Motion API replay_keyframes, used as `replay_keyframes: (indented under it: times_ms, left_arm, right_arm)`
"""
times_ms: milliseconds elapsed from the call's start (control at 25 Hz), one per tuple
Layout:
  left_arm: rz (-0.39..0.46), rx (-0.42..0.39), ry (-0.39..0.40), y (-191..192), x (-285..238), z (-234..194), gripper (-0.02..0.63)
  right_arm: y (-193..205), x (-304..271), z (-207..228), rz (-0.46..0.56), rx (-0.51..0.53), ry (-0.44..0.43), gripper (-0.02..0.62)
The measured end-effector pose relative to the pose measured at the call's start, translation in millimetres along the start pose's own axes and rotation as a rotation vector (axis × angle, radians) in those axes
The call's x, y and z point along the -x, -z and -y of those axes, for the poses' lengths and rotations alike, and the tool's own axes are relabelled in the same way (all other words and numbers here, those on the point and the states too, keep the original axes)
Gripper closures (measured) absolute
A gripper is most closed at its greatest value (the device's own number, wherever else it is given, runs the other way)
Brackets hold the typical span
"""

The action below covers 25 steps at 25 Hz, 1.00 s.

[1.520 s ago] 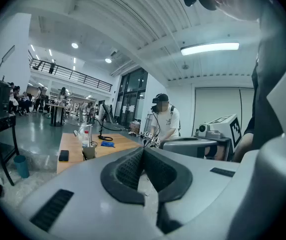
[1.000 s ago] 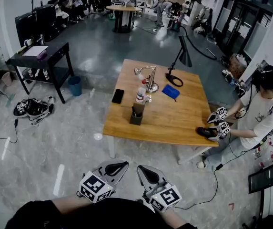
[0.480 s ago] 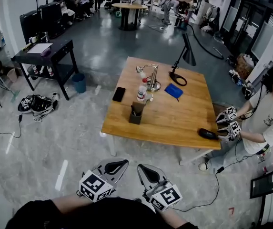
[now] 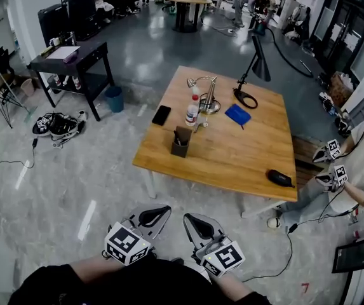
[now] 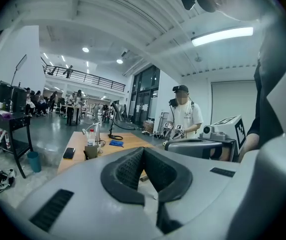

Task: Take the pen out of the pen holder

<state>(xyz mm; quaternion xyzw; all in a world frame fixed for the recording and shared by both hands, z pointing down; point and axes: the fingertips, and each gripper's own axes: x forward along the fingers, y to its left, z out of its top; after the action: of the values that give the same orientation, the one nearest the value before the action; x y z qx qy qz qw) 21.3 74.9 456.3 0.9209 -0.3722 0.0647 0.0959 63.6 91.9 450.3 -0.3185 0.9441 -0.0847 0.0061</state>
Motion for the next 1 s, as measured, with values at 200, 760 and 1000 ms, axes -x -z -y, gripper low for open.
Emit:
replay_keyframes:
  times_ms: [200, 760, 1000]
  left_arm:
    - [0.0, -0.001, 0.0, -1, -14, -10, 0.597]
    - [0.017, -0.027, 0.139, -35, -83, -132, 0.597]
    - [0.0, -0.048, 0.203, -46, -110, -176, 0.597]
  right_arm:
    - [3, -4, 16, -0.01, -0.003, 0.009, 0.597]
    - [-14, -115, 95, -0.028, -0.01, 0.131, 0.597]
    - [-26, -159, 124, -0.014, -0.004, 0.191, 0.597]
